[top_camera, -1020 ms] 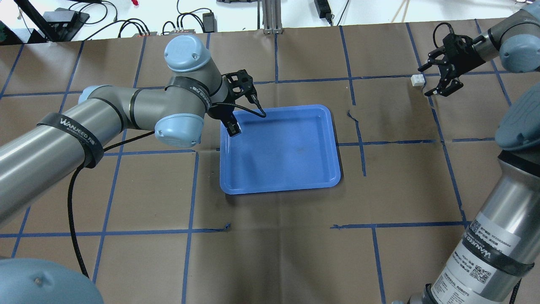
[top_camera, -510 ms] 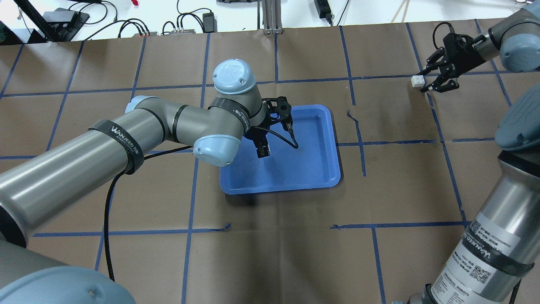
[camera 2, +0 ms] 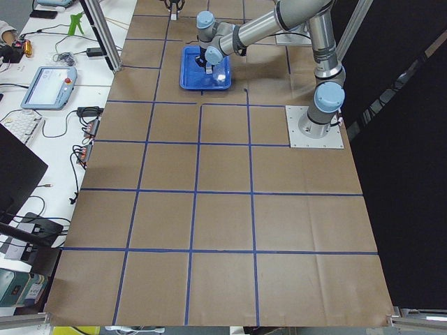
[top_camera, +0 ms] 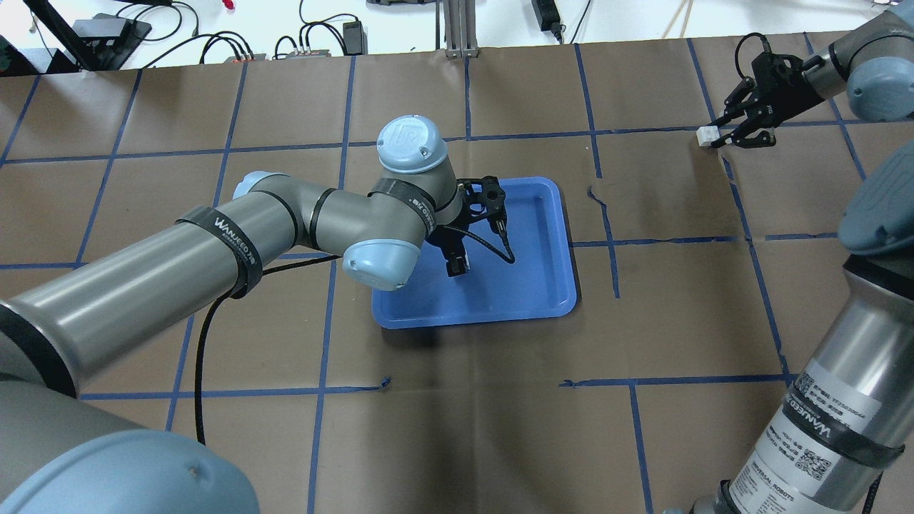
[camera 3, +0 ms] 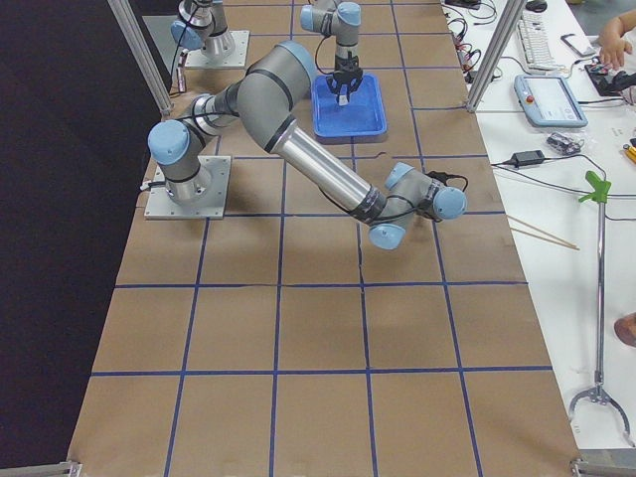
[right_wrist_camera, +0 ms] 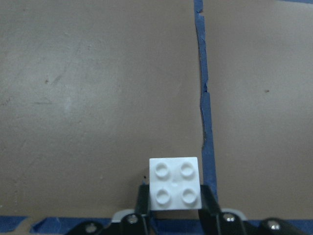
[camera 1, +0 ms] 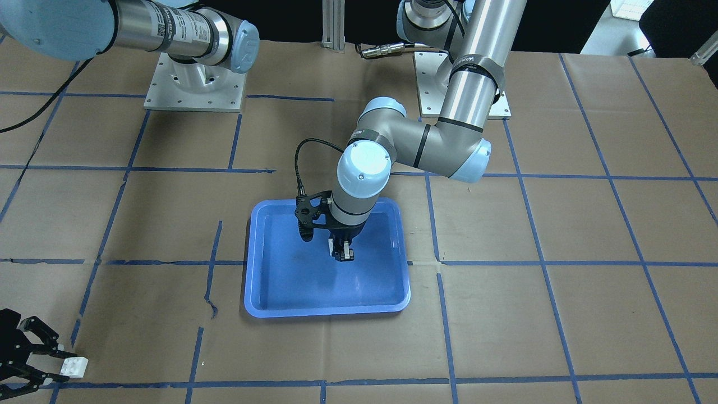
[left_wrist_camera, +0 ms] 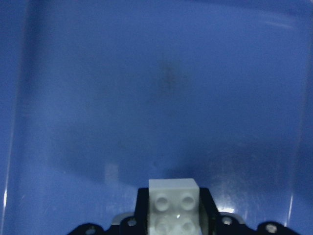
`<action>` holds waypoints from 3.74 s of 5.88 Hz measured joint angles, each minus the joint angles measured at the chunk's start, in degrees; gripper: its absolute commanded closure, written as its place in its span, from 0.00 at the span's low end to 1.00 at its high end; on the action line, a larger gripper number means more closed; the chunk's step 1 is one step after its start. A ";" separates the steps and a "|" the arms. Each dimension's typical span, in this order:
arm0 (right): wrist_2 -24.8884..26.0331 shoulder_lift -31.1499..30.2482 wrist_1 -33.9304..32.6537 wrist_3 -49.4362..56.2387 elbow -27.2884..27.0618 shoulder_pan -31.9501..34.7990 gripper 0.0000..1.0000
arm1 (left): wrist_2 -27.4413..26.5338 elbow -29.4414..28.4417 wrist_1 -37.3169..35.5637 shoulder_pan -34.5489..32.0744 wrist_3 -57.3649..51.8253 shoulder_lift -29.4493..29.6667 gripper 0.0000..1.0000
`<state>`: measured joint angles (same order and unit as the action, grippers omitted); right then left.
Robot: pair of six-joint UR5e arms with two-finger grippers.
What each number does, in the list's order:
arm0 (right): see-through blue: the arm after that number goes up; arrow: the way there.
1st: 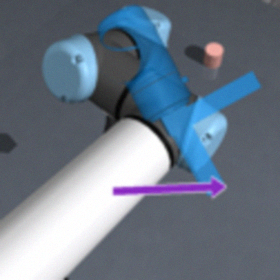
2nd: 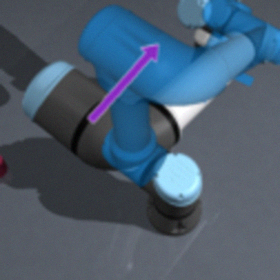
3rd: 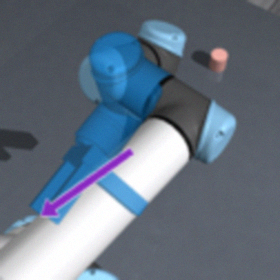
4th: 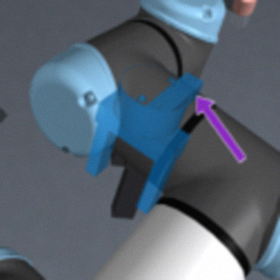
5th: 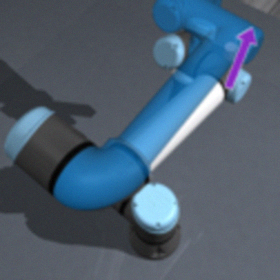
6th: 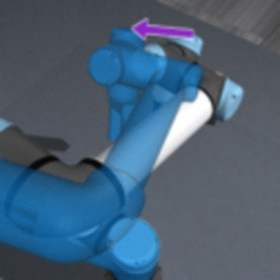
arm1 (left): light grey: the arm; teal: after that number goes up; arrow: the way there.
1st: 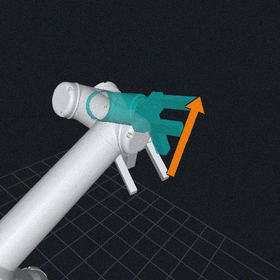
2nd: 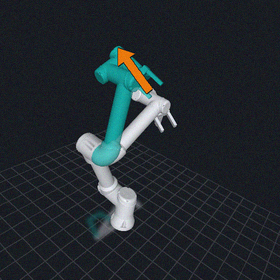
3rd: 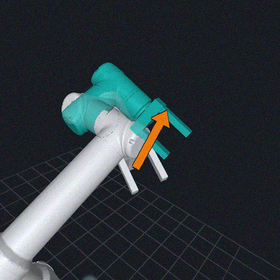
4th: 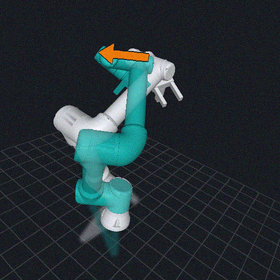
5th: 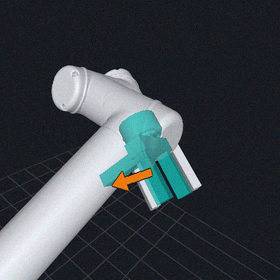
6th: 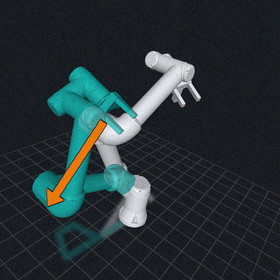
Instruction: Assemble white blocks and place on blue tray
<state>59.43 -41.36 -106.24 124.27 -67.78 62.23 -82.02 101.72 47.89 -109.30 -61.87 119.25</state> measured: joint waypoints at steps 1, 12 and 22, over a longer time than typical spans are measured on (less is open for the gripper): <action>-0.01 -0.86 -0.03 -0.19 0.06 0.10 0.64 | 0.33 0.08 -0.29 -0.13 -0.01 0.33 0.01; -0.25 -28.69 -0.88 -11.59 -31.48 16.79 0.64 | -5.06 -10.47 45.04 11.91 10.91 -30.75 0.01; 0.00 -21.90 -42.63 -41.73 -47.07 34.09 0.63 | -7.64 -9.41 42.89 21.51 63.18 -38.33 0.01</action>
<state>59.44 -63.26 -148.86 82.53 -114.84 96.31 -89.67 92.30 90.77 -87.79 1.31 80.92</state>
